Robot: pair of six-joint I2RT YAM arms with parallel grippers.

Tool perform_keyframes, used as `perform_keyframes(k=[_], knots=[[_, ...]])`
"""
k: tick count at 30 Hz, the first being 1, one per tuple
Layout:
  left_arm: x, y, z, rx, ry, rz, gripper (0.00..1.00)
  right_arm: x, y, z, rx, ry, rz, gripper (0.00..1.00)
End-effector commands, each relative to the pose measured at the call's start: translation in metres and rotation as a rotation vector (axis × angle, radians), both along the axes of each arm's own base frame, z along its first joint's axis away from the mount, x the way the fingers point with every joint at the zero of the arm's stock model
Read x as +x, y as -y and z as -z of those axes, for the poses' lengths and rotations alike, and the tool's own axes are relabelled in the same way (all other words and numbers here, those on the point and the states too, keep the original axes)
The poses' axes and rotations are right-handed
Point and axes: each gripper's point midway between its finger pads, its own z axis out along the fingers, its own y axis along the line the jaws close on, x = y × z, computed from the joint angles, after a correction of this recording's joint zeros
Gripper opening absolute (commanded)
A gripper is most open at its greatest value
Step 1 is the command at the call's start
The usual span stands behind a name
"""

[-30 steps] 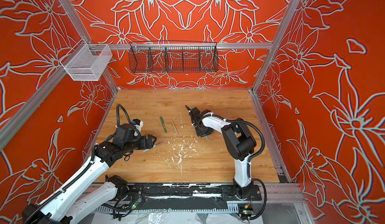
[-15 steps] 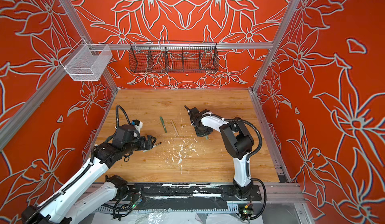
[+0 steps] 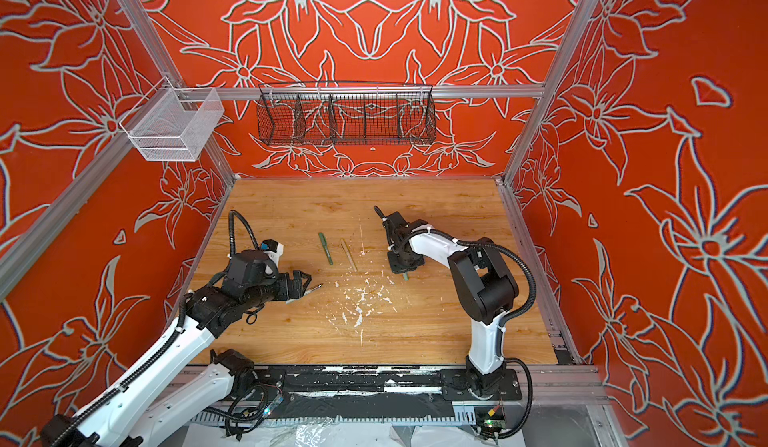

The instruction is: Insert the pens into the pen caps

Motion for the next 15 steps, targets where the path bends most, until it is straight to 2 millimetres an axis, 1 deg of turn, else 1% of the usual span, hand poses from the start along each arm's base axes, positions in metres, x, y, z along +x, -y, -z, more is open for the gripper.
perform_keyframes(k=[1,4,7,11,13,15], knots=[[-0.003,-0.001,0.003,-0.009,-0.007,-0.004,0.97,-0.008,-0.004,0.004,0.044,-0.035,-0.016,0.26],[-0.004,-0.001,0.002,-0.011,-0.002,-0.005,0.97,-0.007,-0.001,-0.003,0.026,-0.017,-0.016,0.34],[-0.003,-0.001,0.001,-0.014,0.002,-0.004,0.97,-0.003,0.005,-0.018,-0.025,0.021,-0.017,0.4],[-0.002,0.001,-0.001,-0.018,0.004,-0.002,0.97,-0.009,0.002,-0.036,-0.097,0.059,-0.04,0.41],[-0.001,0.001,0.0,-0.019,0.003,-0.004,0.97,-0.012,0.005,-0.037,-0.147,0.057,-0.036,0.41],[-0.001,0.001,0.001,-0.022,0.001,-0.003,0.97,-0.013,0.012,-0.037,-0.223,0.065,-0.033,0.4]])
